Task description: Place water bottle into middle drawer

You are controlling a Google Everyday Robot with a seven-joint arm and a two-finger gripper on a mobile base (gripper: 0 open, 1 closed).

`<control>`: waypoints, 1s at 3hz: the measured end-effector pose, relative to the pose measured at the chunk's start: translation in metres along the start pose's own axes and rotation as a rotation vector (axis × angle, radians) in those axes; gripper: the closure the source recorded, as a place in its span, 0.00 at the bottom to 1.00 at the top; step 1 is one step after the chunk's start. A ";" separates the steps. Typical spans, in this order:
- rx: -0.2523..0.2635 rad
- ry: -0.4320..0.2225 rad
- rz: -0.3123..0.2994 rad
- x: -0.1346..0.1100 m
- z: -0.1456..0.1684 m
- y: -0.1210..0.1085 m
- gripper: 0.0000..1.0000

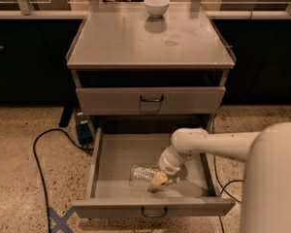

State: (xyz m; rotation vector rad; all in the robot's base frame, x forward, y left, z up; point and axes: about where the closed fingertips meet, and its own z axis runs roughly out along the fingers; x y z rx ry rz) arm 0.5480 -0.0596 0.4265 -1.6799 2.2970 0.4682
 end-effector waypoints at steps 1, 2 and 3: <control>0.114 0.088 0.013 0.002 0.042 -0.035 1.00; 0.202 0.133 0.090 0.001 0.064 -0.066 1.00; 0.237 0.142 0.179 0.002 0.063 -0.078 1.00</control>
Offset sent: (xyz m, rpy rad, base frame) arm 0.1028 0.0024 -0.0899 -0.2550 -0.1033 -0.4165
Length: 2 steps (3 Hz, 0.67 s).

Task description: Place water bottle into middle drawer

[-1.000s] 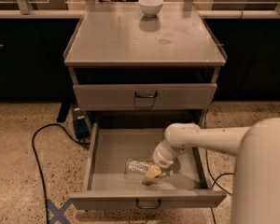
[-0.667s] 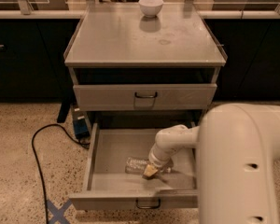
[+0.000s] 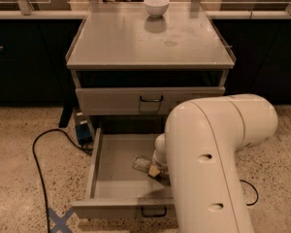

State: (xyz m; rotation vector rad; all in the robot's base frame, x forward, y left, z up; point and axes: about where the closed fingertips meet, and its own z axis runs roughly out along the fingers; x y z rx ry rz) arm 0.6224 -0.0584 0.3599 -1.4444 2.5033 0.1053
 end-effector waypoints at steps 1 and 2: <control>-0.002 0.000 0.002 0.000 0.000 0.001 1.00; -0.049 -0.017 0.072 0.010 0.010 -0.005 1.00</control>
Offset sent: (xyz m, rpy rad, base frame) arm 0.0137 -0.0390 -0.0402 0.2028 0.1746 -0.2236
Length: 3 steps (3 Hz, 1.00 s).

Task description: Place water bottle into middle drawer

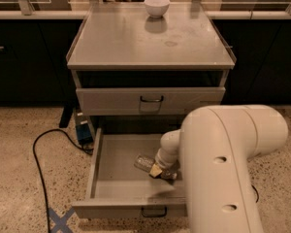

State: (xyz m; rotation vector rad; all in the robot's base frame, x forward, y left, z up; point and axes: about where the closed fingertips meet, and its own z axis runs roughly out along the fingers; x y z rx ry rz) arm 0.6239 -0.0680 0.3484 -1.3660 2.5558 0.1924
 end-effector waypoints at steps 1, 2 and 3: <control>-0.016 -0.004 0.019 0.002 -0.001 -0.001 1.00; -0.040 -0.006 0.033 0.005 0.001 0.003 1.00; -0.040 -0.006 0.033 0.005 0.001 0.003 0.81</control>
Offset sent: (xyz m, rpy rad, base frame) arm 0.0013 -0.0392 -0.0709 0.1786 0.3080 -0.2427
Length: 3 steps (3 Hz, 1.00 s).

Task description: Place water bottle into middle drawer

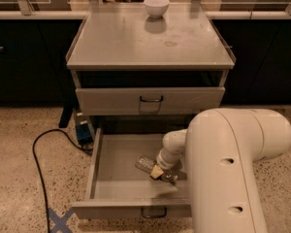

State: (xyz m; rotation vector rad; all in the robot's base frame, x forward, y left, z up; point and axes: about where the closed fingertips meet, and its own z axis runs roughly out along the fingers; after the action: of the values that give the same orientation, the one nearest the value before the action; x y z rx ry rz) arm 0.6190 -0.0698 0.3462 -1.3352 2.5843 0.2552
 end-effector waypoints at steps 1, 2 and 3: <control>0.000 0.000 0.000 0.000 0.000 0.000 0.58; 0.000 0.000 0.000 0.000 0.000 0.000 0.35; 0.000 0.000 0.000 0.000 0.000 0.000 0.11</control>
Offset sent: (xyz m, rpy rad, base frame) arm 0.0000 0.0000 0.0000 0.0000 0.0000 0.0000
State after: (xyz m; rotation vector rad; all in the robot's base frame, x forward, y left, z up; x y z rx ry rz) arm 0.6189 -0.0698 0.3462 -1.3353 2.5844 0.2553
